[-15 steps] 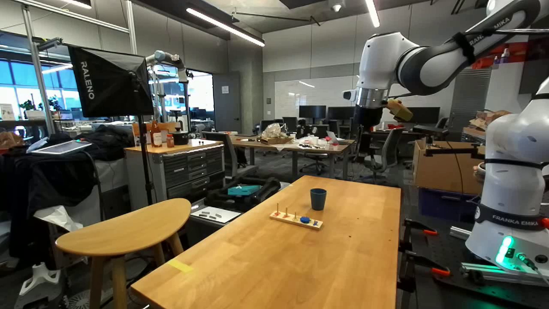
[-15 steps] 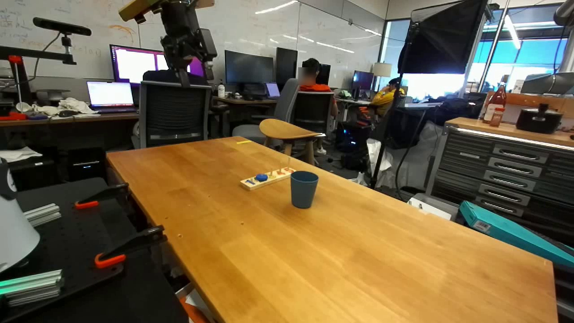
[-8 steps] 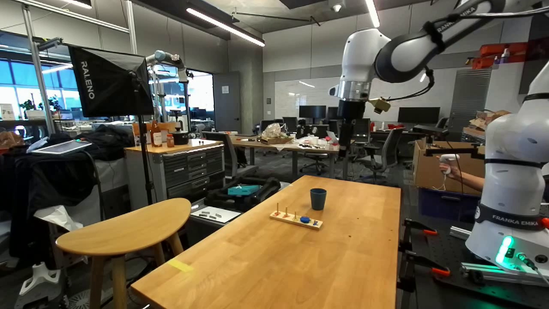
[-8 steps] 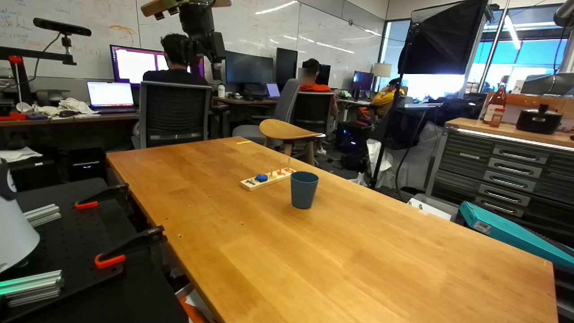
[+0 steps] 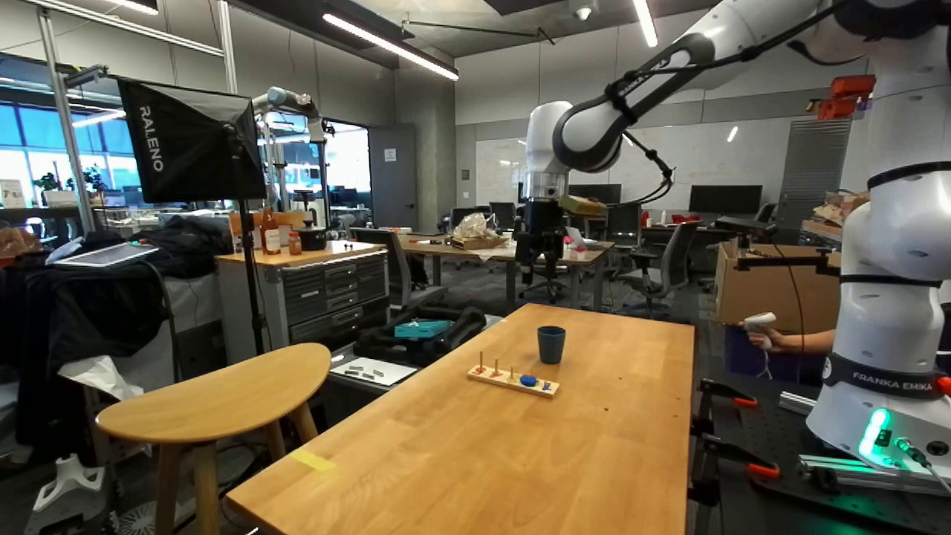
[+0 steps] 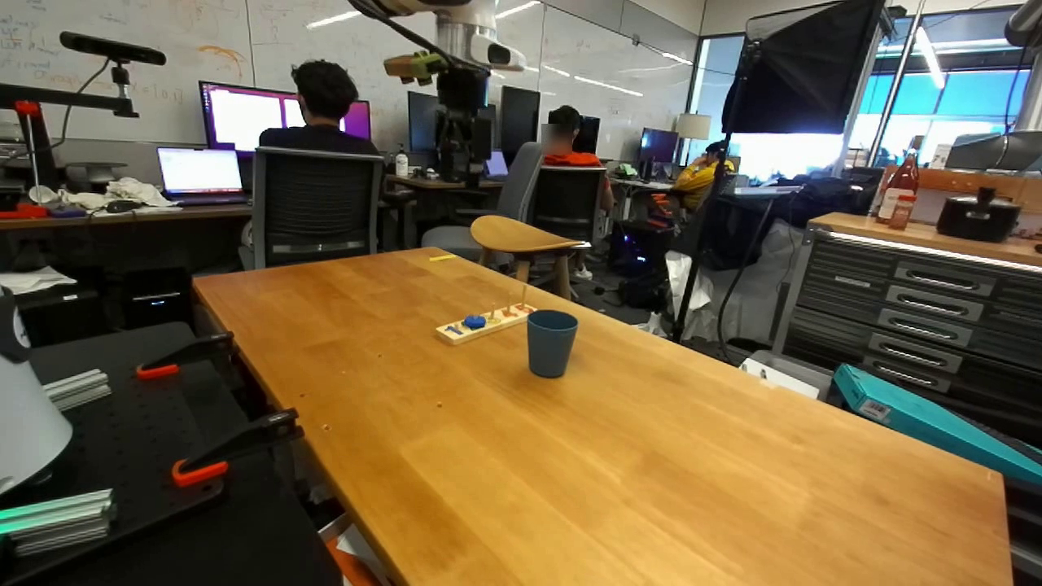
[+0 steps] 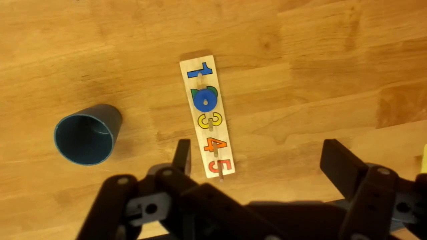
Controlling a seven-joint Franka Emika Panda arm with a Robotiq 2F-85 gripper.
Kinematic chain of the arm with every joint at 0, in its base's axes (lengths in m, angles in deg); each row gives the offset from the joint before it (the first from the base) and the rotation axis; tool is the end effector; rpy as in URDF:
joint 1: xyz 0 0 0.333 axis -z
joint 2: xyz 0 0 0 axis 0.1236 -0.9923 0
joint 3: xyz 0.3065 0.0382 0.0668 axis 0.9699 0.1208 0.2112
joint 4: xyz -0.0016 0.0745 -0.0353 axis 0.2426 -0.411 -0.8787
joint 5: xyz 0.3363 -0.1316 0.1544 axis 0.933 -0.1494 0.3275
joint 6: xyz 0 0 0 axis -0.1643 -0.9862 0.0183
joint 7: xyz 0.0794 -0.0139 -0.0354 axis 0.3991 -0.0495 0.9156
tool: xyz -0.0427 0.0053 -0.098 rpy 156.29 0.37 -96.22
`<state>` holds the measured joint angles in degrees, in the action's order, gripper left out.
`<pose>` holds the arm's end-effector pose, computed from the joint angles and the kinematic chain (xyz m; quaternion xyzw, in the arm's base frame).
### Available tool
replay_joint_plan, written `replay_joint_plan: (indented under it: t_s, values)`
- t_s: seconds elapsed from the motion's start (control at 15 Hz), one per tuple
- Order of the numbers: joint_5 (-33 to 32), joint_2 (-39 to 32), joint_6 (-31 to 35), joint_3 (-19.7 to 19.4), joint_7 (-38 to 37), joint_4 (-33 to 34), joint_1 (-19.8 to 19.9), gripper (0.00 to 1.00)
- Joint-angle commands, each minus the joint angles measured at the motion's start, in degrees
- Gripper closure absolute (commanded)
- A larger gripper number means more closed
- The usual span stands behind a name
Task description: Remove the blue disk from the wooden rack and put it on the table
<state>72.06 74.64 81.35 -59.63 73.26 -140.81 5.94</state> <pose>0.5446 0.0541 0.3748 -0.9965 0.0801 -0.0108 0.0215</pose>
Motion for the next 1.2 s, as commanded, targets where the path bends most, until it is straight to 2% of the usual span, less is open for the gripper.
replay_joint_plan:
  t_s: [0.0,0.07,0.33,0.47,0.87,1.13]
  values:
    - [-2.25,-9.06,1.21,-2.24,-4.38,3.39,-0.43,0.0]
    - [-0.27,-5.3,0.88,-1.95,-1.25,1.29,-0.63,0.0]
    - [-1.04,-9.41,1.59,-2.73,-2.61,2.05,-0.73,0.0]
    - [-3.78,-9.12,5.42,-2.96,-4.61,0.21,-1.78,0.0]
    - [-8.66,-14.54,20.96,-4.78,-4.98,-6.91,-2.31,0.0]
    - [-6.85,-19.58,29.67,-5.69,-4.2,-7.17,-2.67,0.0]
